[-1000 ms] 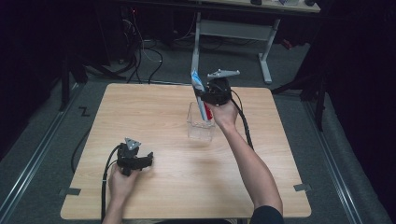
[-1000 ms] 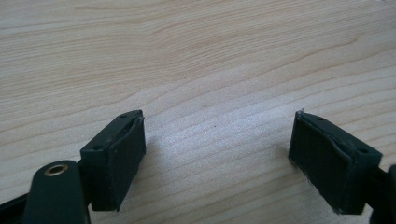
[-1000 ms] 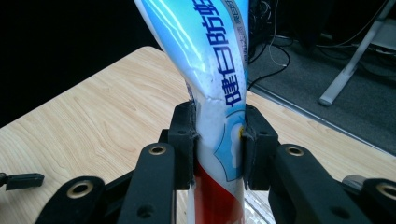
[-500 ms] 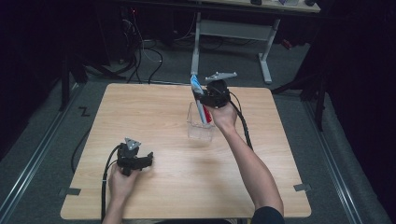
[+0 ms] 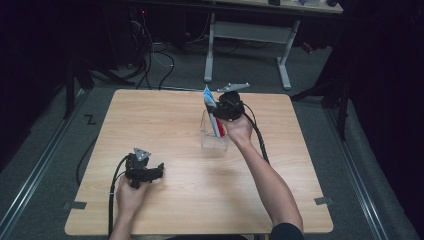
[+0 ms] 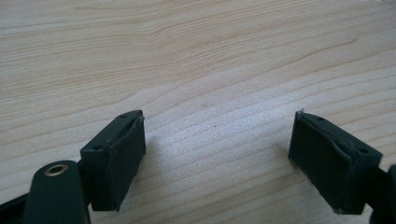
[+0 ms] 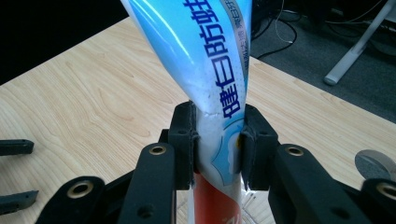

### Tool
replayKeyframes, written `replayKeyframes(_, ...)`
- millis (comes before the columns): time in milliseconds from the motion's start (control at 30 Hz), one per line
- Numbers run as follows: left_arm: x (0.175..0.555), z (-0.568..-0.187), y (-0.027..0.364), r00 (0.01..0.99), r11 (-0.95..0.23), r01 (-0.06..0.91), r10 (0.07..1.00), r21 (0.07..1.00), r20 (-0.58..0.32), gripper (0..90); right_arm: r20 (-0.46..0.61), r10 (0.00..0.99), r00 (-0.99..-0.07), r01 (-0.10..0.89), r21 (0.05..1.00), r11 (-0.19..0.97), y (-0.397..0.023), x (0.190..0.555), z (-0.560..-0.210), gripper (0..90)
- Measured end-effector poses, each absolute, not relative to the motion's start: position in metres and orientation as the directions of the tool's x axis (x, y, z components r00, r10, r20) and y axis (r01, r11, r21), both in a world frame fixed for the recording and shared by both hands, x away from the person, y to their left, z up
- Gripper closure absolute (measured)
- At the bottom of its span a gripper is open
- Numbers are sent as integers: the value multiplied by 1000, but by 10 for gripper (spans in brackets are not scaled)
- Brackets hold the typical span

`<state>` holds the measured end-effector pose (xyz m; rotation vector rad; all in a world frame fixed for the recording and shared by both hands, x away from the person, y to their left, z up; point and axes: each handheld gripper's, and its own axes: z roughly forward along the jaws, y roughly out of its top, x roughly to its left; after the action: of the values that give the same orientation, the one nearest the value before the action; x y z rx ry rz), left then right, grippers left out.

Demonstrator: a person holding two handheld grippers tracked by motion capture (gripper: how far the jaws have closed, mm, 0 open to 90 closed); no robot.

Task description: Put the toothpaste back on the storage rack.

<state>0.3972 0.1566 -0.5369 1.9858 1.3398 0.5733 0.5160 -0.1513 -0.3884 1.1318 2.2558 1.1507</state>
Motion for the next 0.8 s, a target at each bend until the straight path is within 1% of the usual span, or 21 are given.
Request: replayKeyframes(800,397,-537,157,378,-252,634,926,732,-8,190,25,788,-616,508,776,373,-154,512,-401,698)
